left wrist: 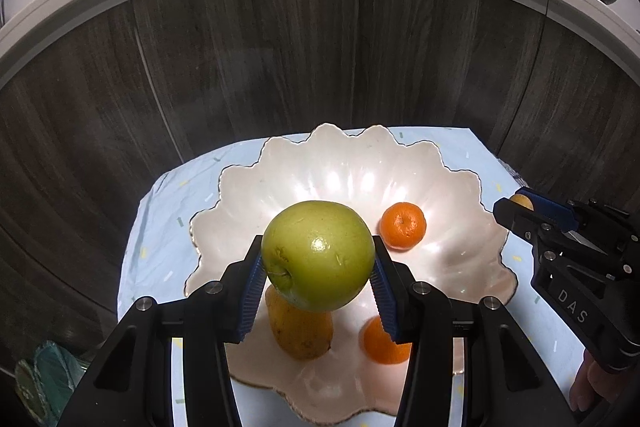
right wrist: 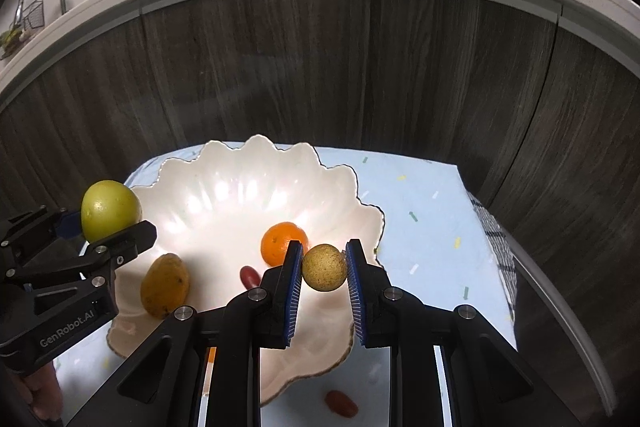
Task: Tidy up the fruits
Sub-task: 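Open the left tool to drop the apple into the bowl while the right tool releases its fruit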
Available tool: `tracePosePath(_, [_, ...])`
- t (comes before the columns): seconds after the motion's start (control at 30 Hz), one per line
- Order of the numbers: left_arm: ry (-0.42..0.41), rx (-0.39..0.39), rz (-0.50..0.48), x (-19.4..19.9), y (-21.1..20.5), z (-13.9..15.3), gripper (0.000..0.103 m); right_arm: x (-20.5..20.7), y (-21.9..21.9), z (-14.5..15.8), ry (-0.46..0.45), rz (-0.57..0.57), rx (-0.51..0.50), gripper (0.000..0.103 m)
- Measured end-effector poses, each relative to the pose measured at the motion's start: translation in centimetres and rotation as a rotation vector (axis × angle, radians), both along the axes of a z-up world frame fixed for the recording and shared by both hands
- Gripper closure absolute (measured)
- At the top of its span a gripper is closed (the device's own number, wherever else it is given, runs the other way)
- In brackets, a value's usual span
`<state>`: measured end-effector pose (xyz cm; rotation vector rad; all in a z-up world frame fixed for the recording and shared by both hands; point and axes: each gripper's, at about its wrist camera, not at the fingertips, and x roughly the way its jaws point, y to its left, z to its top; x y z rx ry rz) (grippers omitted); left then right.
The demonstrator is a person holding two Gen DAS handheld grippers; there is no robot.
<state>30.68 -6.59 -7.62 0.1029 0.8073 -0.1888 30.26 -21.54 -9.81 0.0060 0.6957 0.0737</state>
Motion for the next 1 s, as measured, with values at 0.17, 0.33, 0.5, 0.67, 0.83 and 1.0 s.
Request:
tracePosePath(0.17, [0.012, -0.005, -0.005, 0.8, -0.2, -0.3, 0.055, 0.7, -0.2, -0.3, 0.013, -0.002, 0.008, 0.080])
tracePosePath(0.33, [0.025, -0.007, -0.006, 1.3, -0.4, -0.7, 0.055, 1.4, -0.3, -0.6, 0.029, 0.001, 0.018, 0.080])
tracePosePath(0.5, [0.047, -0.005, -0.005, 1.9, -0.4, -1.2, 0.055, 2.1, -0.3, -1.2, 0.058, 0.004, 0.020, 0.080])
tracePosePath(0.67, [0.073, -0.010, -0.009, 2.2, -0.3, -1.6, 0.054, 2.5, -0.2, -1.5, 0.079, 0.011, 0.021, 0.080])
tracePosePath(0.83, [0.116, -0.004, 0.004, 2.4, -0.3, -2.5, 0.054, 2.6, -0.1, -1.5, 0.086, 0.001, 0.004, 0.068])
tracePosePath(1.0, [0.129, 0.005, 0.031, 2.2, 0.1, -3.0, 0.054, 2.2, 0.0, -1.1, 0.065, -0.017, -0.024, 0.043])
